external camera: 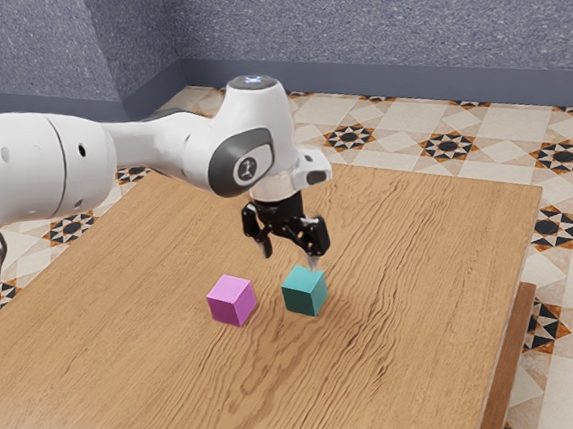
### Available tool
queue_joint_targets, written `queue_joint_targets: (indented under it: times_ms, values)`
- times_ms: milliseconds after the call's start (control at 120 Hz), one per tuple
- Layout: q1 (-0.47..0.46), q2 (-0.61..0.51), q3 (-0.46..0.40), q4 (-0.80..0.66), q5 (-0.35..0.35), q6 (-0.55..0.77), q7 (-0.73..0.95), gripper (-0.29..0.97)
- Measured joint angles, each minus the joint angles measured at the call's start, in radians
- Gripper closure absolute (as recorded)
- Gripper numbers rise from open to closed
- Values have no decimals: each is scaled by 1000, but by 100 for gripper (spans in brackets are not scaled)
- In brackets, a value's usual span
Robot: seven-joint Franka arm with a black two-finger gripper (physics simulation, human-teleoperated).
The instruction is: Pick up the blue block with one arm, and put the blue block on the pink block with one arm
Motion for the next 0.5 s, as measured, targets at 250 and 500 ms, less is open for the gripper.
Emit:
queue_joint_targets:
  times_ms: [250,500]
  values:
    - [7,71,1,-3,-2,75,50,0]
    - [14,110,5,2,-22,120,103,0]
